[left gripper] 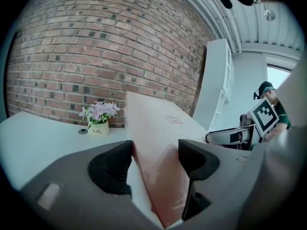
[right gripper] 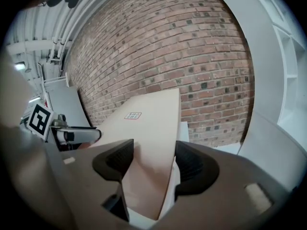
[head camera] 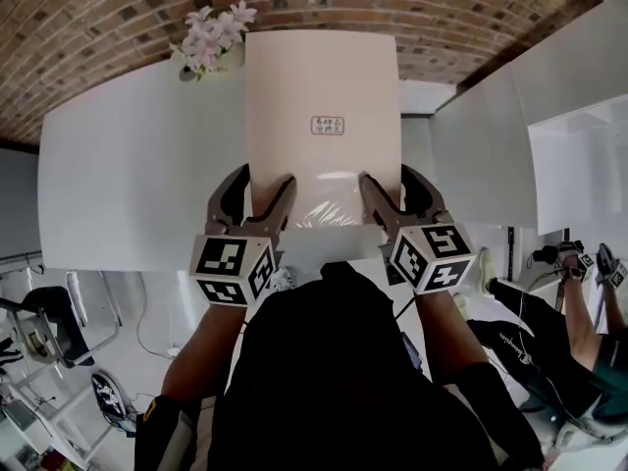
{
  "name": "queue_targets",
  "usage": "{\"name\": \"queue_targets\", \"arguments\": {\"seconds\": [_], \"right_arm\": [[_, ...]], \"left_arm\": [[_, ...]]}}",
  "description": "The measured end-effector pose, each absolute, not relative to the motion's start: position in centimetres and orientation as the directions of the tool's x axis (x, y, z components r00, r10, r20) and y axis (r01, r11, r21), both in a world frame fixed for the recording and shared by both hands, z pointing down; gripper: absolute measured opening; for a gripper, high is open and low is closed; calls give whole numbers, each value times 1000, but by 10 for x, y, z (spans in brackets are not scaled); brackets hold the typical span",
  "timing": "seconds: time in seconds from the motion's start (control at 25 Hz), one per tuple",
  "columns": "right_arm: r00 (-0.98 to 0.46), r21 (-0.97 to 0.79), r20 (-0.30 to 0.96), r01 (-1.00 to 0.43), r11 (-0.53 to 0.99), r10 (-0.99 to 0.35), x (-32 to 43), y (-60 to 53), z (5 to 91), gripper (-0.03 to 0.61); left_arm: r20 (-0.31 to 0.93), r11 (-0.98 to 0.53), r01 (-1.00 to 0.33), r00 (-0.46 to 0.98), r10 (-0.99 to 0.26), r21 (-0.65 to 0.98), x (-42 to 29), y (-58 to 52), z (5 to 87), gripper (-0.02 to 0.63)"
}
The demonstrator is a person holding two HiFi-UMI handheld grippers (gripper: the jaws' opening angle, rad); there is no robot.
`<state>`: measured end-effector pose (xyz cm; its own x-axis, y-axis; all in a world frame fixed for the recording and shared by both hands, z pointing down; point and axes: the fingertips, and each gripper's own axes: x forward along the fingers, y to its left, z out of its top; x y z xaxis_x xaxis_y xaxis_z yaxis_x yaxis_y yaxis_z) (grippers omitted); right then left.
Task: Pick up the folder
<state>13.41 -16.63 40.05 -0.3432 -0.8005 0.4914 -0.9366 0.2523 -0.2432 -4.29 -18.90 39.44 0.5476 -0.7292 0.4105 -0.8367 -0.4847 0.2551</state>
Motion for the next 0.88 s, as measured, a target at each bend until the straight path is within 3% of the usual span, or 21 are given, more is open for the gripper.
{"name": "queue_targets", "arguments": {"seconds": [0.88], "right_arm": [[-329, -134, 243, -943, 304, -913, 77, -115, 269, 275]], "left_arm": [[145, -514, -833, 545, -826, 207, -103, -135, 270, 304]]}}
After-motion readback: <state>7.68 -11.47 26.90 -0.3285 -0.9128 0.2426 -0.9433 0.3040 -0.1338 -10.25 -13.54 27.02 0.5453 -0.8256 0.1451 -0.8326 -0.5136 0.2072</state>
